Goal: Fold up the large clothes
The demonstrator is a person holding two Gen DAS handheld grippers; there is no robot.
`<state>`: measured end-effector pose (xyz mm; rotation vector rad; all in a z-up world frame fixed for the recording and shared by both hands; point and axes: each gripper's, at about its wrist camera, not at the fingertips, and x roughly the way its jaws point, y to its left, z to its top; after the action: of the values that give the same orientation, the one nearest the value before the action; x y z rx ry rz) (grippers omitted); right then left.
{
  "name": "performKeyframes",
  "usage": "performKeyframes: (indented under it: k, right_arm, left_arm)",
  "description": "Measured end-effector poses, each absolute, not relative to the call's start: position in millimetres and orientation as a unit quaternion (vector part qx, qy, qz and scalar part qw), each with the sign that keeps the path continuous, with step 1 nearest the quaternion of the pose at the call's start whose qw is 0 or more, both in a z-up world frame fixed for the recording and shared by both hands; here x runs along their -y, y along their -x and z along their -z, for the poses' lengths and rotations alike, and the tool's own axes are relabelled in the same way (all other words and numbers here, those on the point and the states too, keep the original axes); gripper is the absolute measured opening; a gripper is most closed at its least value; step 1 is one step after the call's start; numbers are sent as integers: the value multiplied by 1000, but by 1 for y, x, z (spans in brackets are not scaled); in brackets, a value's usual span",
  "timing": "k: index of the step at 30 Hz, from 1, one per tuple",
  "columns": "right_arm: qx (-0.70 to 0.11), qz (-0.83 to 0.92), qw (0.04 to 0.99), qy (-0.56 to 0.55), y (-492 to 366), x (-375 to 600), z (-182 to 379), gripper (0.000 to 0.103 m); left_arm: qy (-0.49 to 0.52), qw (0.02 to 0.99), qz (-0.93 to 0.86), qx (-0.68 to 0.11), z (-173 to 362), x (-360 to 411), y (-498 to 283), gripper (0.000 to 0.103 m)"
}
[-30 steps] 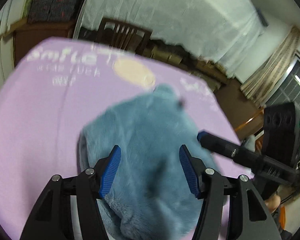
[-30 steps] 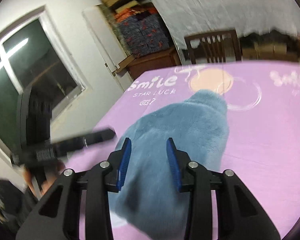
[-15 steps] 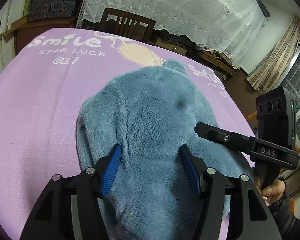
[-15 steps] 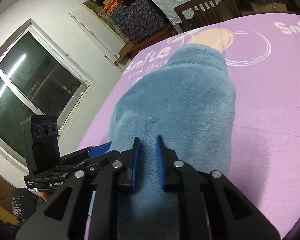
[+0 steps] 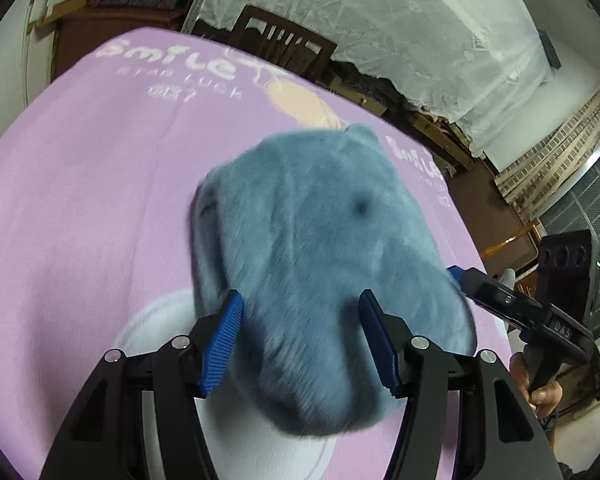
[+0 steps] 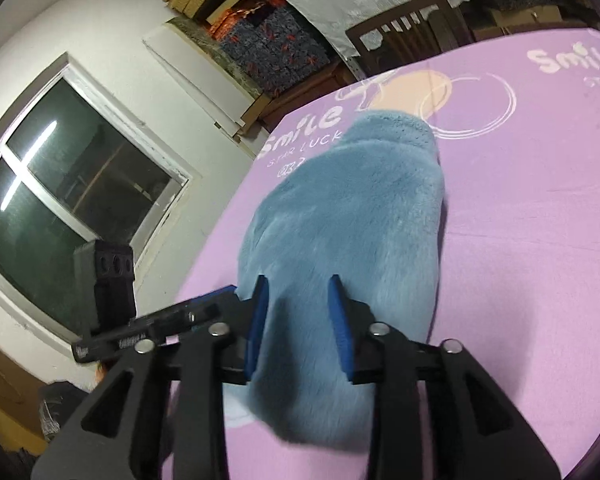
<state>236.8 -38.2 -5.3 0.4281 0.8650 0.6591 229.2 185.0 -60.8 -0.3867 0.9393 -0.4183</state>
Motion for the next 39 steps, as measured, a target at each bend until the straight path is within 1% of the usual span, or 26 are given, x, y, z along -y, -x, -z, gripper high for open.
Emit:
performKeyframes:
  k: [3, 7, 13, 19, 20, 21, 22, 23, 24, 25, 29, 35, 37, 39]
  right_arm:
    - [-401, -303, 844, -188, -224, 39, 6, 33]
    - [-406, -308, 837, -198, -222, 45, 13, 33]
    - [-411, -309, 840, -172, -223, 41, 25, 33]
    - [-409, -317, 831, -206, -225, 52, 24, 34]
    - [-407, -322, 826, -219, -227, 57, 22, 41]
    - [-403, -326, 821, -240, -228, 64, 18, 58]
    - [-399, -314, 824, -251, -229, 70, 15, 73]
    - [-386, -301, 831, -263, -230, 78, 11, 96]
    - [-373, -297, 834, -278, -232, 86, 8, 98]
    - [-372, -297, 830, -290, -236, 91, 8, 98]
    - [-400, -311, 785, -357, -268, 102, 22, 98]
    - [-466, -308, 752, -350, -306, 72, 61, 98]
    - [-478, -314, 746, -342, -311, 60, 68, 98]
    - [-474, -314, 761, -312, -312, 49, 66, 99]
  left_arm:
    - [191, 844, 203, -458, 71, -186, -227, 62]
    - [206, 836, 210, -464, 77, -190, -230, 66]
    - [193, 840, 207, -464, 82, -184, -228, 67]
    - [206, 837, 210, -461, 71, -193, -230, 67]
    - [218, 836, 214, -456, 66, -197, -231, 73]
    - [230, 833, 220, -453, 62, -200, -233, 77]
    - [244, 829, 225, -450, 59, -203, -235, 90]
    - [267, 823, 226, -447, 56, -207, -239, 97]
    - [281, 817, 229, -447, 56, -209, -243, 97]
    - [290, 810, 237, -451, 57, -209, -247, 97]
    - [313, 781, 253, -477, 72, -201, -268, 97]
    - [271, 791, 271, -477, 76, -180, -272, 98]
    - [264, 792, 275, -476, 78, -175, -273, 98]
    - [252, 798, 277, -472, 80, -169, -274, 98]
